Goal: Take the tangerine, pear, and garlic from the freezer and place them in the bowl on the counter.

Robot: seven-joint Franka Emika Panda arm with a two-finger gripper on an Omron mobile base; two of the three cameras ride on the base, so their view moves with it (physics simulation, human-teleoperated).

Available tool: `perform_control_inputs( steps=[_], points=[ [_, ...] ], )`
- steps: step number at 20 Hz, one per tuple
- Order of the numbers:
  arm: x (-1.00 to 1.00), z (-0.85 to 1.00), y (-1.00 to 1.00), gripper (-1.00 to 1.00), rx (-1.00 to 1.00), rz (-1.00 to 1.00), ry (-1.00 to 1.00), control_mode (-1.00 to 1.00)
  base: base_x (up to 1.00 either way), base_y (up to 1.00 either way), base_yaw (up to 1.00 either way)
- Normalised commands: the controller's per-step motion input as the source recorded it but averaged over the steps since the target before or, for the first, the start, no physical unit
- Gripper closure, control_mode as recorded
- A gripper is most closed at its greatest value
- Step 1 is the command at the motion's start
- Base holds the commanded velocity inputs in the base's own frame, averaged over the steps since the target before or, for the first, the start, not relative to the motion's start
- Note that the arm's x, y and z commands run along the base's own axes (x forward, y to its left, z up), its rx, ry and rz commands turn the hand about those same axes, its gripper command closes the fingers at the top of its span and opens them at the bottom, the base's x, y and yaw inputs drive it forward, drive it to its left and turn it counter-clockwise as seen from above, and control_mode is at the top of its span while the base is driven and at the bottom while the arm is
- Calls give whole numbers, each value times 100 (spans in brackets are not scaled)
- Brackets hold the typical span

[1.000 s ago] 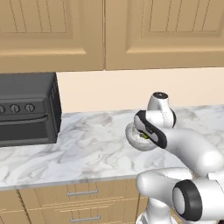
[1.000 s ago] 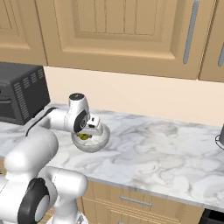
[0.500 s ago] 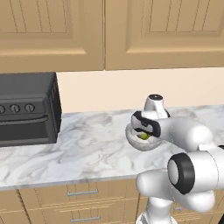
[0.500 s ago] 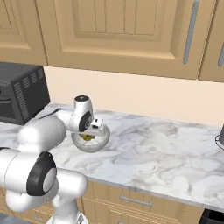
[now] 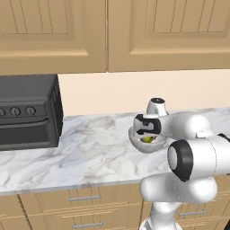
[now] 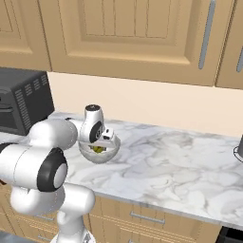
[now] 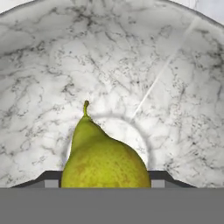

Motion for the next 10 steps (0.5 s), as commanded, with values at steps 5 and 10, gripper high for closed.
perform_control_inputs(
  steps=[5, 10],
  points=[
    [6, -4, 0, -100, 0, 0, 0, -100, 0, 0, 0],
    [-27, 8, 0, -100, 0, 0, -11, -100, 0, 0, 0]
  ],
)
